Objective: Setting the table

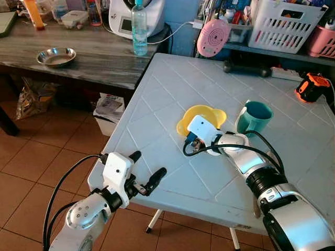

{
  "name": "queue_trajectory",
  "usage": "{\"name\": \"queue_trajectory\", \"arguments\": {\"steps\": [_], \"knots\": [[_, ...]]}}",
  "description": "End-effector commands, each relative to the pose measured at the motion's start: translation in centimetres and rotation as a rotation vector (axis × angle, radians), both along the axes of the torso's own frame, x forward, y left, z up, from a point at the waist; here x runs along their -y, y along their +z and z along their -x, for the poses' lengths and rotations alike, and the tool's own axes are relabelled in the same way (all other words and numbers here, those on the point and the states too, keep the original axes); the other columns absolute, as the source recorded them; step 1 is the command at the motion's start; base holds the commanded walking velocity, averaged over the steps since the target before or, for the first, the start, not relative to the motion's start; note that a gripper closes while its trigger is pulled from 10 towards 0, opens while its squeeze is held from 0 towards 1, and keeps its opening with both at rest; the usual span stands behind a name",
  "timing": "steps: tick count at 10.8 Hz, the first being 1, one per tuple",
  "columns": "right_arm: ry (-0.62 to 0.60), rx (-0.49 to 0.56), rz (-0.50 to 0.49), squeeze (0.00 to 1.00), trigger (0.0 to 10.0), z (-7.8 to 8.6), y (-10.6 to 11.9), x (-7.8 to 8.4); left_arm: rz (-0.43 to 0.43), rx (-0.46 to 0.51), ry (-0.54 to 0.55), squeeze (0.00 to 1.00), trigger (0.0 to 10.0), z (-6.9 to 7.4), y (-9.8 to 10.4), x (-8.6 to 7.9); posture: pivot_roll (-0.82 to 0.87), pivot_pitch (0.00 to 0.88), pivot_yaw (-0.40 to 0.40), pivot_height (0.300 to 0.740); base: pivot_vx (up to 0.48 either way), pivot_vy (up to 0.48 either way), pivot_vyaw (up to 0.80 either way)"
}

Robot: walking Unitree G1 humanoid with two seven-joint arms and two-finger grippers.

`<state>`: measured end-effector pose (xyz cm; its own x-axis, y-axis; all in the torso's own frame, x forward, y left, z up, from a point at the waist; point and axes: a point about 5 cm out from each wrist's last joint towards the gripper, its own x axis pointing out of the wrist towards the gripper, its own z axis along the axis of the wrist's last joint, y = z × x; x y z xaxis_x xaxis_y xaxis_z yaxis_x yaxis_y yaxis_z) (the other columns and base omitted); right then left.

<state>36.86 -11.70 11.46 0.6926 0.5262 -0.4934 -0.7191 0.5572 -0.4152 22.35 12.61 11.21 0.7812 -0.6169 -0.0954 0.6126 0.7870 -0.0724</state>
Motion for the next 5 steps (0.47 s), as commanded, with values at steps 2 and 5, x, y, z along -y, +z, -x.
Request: {"name": "queue_trajectory", "arguments": {"steps": [2, 5], "knots": [[-0.002, -0.012, 0.025, 0.00, 0.0, 0.0, -0.3, 0.5, 0.028, 0.029, -0.005, 0.00, 10.0, -0.1, 0.6, 0.0, 0.15, 0.056, -0.067, 0.740, 0.000, 0.000, 0.00], [-0.004, -0.013, 0.018, 0.00, 0.0, 0.1, -0.3, 0.5, 0.101, 0.044, 0.017, 0.00, 10.0, -0.7, 1.5, 0.1, 0.15, 0.050, -0.065, 0.740, 0.000, 0.000, 0.00]]}}
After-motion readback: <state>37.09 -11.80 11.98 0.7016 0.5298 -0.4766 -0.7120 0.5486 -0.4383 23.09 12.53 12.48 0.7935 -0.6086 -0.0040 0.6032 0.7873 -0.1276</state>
